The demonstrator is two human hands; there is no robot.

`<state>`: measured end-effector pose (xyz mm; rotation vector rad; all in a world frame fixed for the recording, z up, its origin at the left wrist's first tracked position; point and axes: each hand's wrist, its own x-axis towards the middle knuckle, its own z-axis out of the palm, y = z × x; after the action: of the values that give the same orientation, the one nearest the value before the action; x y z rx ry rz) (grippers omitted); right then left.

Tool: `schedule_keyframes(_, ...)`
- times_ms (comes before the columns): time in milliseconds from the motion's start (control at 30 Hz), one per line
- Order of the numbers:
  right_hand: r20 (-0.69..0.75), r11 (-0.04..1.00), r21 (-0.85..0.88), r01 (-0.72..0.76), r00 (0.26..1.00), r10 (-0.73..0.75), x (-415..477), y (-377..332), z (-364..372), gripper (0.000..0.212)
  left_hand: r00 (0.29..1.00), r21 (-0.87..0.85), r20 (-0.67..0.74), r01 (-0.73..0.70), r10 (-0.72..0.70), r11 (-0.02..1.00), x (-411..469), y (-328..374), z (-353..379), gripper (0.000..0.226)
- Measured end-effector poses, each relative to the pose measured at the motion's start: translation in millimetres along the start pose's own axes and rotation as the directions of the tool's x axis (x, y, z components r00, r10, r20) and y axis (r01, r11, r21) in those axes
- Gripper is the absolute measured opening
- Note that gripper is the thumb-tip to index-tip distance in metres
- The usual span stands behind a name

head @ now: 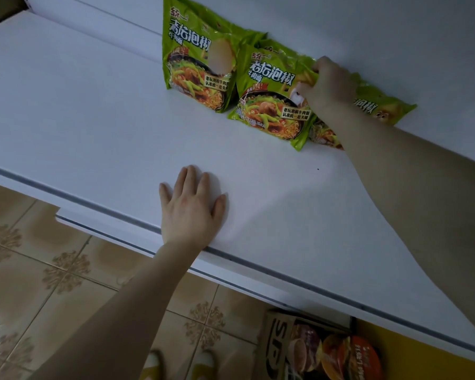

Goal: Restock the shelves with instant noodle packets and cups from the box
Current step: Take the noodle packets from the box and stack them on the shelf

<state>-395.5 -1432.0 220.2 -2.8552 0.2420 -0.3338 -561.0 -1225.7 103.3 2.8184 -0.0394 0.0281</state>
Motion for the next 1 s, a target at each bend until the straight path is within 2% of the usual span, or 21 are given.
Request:
schedule_keyframes(133,-0.044,0.997,-0.077,0.03,0.998,-0.034,-1,-1,2,0.044,1.0,0.002,-0.009,-0.009,0.009,1.0,0,-1,1,0.064)
schedule_keyframes(333,-0.09,0.994,-0.106,0.035,0.995,-0.045,-5,0,3,0.047,0.999,0.011,-0.027,-0.025,0.026,1.0,0,-2,3,0.064)
schedule_keyframes(533,-0.123,0.997,-0.054,0.049,0.991,-0.055,-8,2,0,0.049,1.0,0.006,0.002,-0.028,0.028,1.0,-1,-1,1,0.062)
schedule_keyframes(667,-0.196,0.996,-0.009,0.087,0.977,-0.087,-18,-1,2,0.041,0.999,-0.019,-0.012,-0.052,0.052,0.998,0,-2,2,0.06)
schedule_keyframes(833,-0.229,0.985,0.089,0.146,0.966,-0.123,-45,-9,9,0.033,0.973,-0.095,-0.112,-0.215,0.204,0.972,-7,-2,-1,0.055)
schedule_keyframes(1000,-0.217,0.975,0.155,0.161,0.968,-0.125,-87,-10,5,0.03,0.892,-0.08,-0.175,-0.434,0.416,0.898,-25,2,-14,0.044)
